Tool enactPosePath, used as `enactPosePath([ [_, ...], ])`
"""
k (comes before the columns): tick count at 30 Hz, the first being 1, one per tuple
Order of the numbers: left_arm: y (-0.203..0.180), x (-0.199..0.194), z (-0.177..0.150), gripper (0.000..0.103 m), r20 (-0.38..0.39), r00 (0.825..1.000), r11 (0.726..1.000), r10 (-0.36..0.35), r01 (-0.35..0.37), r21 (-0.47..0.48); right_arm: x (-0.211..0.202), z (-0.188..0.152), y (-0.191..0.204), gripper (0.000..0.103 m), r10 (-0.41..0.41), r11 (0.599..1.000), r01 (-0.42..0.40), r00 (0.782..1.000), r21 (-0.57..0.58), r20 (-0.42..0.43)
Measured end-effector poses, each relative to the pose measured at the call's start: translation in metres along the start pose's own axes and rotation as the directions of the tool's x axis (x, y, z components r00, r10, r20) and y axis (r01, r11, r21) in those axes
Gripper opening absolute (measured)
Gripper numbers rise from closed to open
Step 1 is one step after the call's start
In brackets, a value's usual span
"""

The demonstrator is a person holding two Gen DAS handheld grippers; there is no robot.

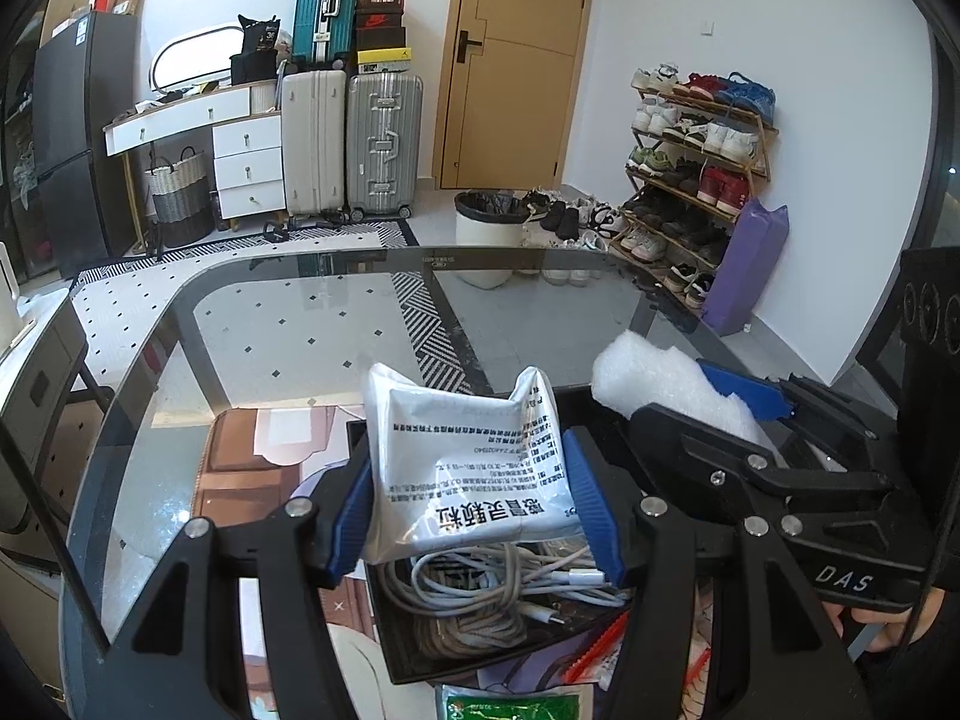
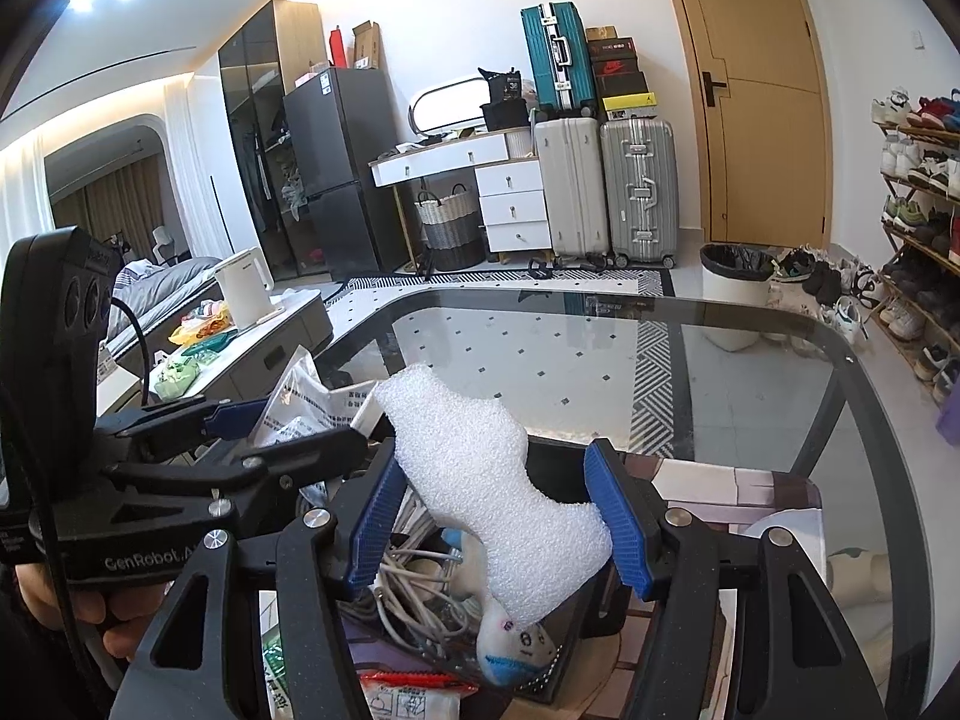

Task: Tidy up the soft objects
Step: 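Lower the packet and foam into the black box and open both grippers, then move both grippers back from the box toward the two packets on the cloth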

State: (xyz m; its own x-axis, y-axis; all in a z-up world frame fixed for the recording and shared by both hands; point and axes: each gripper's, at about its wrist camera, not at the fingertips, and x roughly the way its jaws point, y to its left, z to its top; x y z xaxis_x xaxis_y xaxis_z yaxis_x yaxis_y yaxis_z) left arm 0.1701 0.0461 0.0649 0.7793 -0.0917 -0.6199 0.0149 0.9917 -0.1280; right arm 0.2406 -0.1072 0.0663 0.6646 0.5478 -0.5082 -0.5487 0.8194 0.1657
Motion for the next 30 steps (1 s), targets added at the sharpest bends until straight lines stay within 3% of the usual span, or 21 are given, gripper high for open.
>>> enactPosePath([
  [3,0.001,0.005,0.000,0.063,-0.021,1.000,1.000,-0.002,0.002,-0.003,0.005,0.002,-0.003,0.067,0.006,1.000,-0.006,1.000,-0.009,-0.007],
  [6,0.001,0.006,-0.003,0.064,-0.029,1.000,1.000,-0.001,0.001,0.003,0.004,0.000,-0.004,0.084,-0.002,1.000,0.002,1.000,-0.006,-0.008],
  [9,0.000,0.002,-0.007,0.079,-0.025,1.000,1.000,0.003,-0.002,0.014,-0.003,-0.005,-0.008,0.086,-0.003,1.000,0.003,1.000,-0.005,-0.006],
  [12,0.000,-0.006,-0.013,0.093,-0.009,1.000,1.000,-0.005,0.005,0.018,-0.010,-0.011,-0.010,0.095,-0.011,1.000,0.011,1.000,-0.008,-0.013],
  [16,0.002,-0.014,-0.020,0.100,0.001,1.000,1.000,0.010,-0.010,0.020,-0.022,-0.023,-0.011,0.101,-0.018,1.000,0.017,0.999,-0.022,-0.028],
  [30,0.006,-0.037,-0.054,0.101,0.000,0.998,0.998,0.061,-0.061,0.005,-0.037,-0.075,0.019,0.102,-0.020,0.998,0.011,0.991,-0.065,-0.133],
])
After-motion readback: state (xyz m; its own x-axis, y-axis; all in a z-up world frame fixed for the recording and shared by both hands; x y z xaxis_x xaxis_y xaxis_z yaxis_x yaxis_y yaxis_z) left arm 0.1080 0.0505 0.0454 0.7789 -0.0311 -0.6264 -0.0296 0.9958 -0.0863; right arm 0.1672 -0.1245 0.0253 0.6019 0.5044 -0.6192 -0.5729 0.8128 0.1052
